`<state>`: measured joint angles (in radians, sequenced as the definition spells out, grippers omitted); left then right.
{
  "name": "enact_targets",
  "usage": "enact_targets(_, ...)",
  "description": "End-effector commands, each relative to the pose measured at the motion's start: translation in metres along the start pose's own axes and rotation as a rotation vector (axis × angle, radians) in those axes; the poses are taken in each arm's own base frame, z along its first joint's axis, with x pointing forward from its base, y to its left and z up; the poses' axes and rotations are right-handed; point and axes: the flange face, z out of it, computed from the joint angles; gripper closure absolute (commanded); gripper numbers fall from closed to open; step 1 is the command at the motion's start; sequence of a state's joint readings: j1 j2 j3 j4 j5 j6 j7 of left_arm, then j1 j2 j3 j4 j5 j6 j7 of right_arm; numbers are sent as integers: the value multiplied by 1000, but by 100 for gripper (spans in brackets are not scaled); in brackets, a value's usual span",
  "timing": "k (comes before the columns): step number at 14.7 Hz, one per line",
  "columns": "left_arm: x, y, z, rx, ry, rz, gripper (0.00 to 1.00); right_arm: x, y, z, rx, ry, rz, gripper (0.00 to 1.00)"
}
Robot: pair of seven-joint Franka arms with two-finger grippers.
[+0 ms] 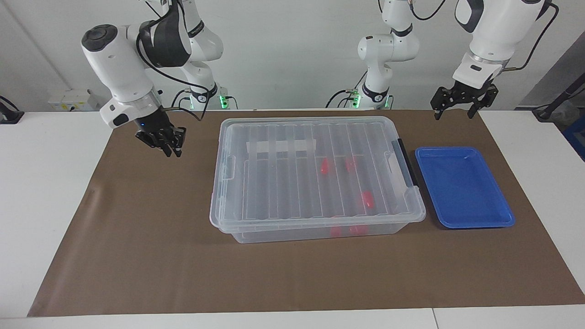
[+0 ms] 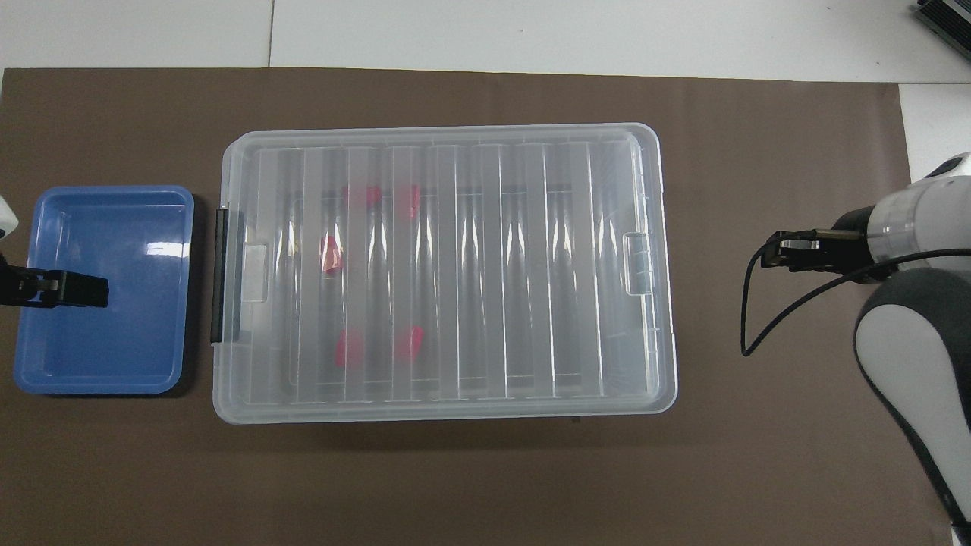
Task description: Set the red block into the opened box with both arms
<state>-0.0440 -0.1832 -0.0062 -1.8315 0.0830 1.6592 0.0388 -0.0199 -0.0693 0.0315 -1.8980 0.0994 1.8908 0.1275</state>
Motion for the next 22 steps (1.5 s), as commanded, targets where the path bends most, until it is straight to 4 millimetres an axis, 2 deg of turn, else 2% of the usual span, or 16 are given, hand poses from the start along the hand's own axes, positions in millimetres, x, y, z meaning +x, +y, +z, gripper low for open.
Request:
enact_targets(1, -3, -1, 0, -13, -6, -3, 0, 3, 5, -38, -28, 6, 14, 0)
enact_targets(3, -3, -1, 0, -13, -6, -3, 0, 6, 6, -63, -108, 22, -12, 0)
enact_targets(6, -3, -1, 0, -13, -6, -3, 0, 13, -7, -103, -139, -9, -9, 0)
enact_targets(8, -3, -1, 0, -13, -6, -3, 0, 17, -14, -116, -131, -36, 10, 0)
enact_targets(11, -3, -1, 1, -13, -8, -2, 0, 15, -15, -116, -122, -49, 26, 0)
enact_targets(17, -3, -1, 0, -13, -8, -3, 0, -8, -10, -102, -137, -107, 38, 0)
enact_targets(22, -3, -1, 0, -13, -6, -3, 0, -7, -7, -99, -120, -108, 60, 0)
